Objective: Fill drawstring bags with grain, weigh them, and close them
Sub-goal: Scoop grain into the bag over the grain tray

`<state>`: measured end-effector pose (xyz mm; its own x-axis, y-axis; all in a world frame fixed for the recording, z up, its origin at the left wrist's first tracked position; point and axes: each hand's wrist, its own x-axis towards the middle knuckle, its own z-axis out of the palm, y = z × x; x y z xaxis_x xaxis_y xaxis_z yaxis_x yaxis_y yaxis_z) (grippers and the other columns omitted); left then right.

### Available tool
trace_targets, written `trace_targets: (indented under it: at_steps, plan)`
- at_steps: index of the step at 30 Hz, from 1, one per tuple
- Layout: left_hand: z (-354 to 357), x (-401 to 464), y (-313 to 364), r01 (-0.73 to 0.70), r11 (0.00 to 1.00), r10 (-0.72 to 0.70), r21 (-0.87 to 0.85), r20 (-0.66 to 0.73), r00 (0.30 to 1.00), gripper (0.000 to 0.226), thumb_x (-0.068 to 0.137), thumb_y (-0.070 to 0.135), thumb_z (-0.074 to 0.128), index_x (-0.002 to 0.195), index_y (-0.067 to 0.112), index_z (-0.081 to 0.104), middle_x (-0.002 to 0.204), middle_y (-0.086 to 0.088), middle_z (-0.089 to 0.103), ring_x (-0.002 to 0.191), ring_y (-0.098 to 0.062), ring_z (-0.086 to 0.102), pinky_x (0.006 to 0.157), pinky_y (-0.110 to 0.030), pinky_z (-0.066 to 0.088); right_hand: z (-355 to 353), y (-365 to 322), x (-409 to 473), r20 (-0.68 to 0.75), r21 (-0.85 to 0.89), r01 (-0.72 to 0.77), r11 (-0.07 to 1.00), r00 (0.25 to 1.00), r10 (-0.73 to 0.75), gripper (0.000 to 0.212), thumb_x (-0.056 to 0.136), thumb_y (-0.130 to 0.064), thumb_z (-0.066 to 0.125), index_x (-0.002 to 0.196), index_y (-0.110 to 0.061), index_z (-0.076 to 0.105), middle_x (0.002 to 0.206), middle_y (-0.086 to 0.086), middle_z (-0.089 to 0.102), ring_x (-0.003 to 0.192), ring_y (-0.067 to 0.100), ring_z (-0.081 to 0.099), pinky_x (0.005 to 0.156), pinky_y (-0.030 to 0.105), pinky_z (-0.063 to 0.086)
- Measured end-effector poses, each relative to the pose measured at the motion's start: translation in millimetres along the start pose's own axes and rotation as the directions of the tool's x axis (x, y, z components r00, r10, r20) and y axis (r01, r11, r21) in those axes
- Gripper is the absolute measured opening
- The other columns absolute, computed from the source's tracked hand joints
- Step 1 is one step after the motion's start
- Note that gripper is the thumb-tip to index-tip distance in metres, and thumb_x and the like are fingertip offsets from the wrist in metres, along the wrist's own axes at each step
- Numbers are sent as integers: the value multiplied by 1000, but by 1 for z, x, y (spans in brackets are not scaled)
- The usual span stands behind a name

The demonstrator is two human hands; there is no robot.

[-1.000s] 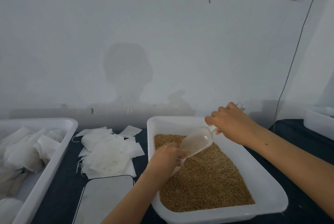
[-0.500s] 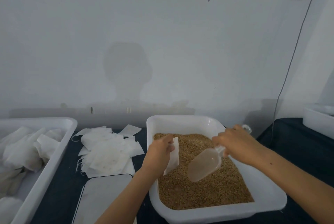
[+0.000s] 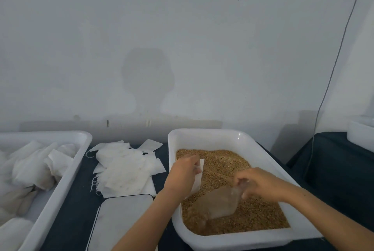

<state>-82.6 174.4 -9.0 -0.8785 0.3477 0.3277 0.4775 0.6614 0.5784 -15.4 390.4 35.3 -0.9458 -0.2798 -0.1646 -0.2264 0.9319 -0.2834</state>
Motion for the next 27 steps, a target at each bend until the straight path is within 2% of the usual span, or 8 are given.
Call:
trace_targets:
  at_steps: [6, 9, 12, 15, 20, 23, 25, 27]
  plan:
    - [3, 0, -1, 23, 999, -25, 49, 22, 999, 40, 90, 3, 51, 62, 25, 33, 86, 4, 49, 76, -11, 47, 63, -16, 33, -29, 14, -10, -38, 200, -60, 978, 997, 69, 11, 81, -12, 70, 89, -16, 64, 93, -13, 64, 95, 2, 58, 87, 24, 42]
    - [2, -1, 1, 39, 998, -40, 45, 23, 999, 38, 89, 2, 51, 63, 26, 36, 86, 5, 49, 73, -8, 46, 59, -13, 32, -40, 17, -12, -89, 193, -76, 978, 992, 95, 10, 83, -11, 68, 91, -15, 64, 95, -7, 64, 96, 7, 58, 87, 26, 43]
    - [1, -2, 2, 31, 998, -33, 51, 25, 999, 36, 89, 3, 53, 65, 25, 37, 86, 7, 48, 72, -7, 43, 56, -12, 30, -49, 15, -9, -160, 151, -119, 981, 977, 143, 9, 84, -13, 68, 87, -18, 61, 98, -1, 63, 97, 15, 58, 90, 34, 44]
    - [1, -3, 1, 14, 999, -15, 41, 30, 999, 37, 89, 3, 56, 66, 26, 38, 86, 8, 47, 69, -2, 41, 54, -9, 33, -55, 8, -2, -241, 67, -158, 985, 955, 170, 13, 84, -17, 68, 84, -24, 58, 99, -3, 62, 97, 17, 57, 87, 35, 43]
    - [-1, -5, 2, -23, 1000, 23, 5, 18, 1000, 19, 88, 7, 61, 78, 19, 49, 90, 9, 46, 74, -2, 42, 57, -3, 30, -63, -11, 10, -381, -174, -184, 967, 918, 106, 10, 87, -26, 65, 94, -27, 59, 98, -12, 65, 98, 10, 59, 68, 20, 30]
    - [-2, -5, 3, -40, 999, 40, -15, 13, 999, 20, 87, 8, 63, 77, 19, 49, 90, 8, 46, 78, -5, 44, 60, -3, 29, -66, -24, 14, -402, -326, -162, 931, 916, 19, 15, 88, -25, 63, 88, -33, 49, 85, -13, 64, 88, 9, 56, 83, 26, 30]
    - [-3, -5, 3, -43, 999, 43, -16, 12, 999, 20, 86, 8, 63, 75, 20, 50, 90, 8, 46, 78, -7, 45, 60, -3, 29, -67, -29, 17, -421, -451, -163, 878, 906, -48, 13, 89, -25, 61, 96, -32, 52, 89, -12, 63, 84, 9, 50, 88, 28, 30]
    - [-3, -5, 2, -45, 999, 45, -17, 12, 999, 20, 86, 7, 63, 75, 19, 50, 90, 7, 46, 79, -8, 45, 60, -3, 30, -68, -34, 18, -443, -541, -154, 827, 888, -124, 17, 90, -25, 60, 105, -30, 54, 97, -12, 61, 88, 10, 49, 85, 28, 26]
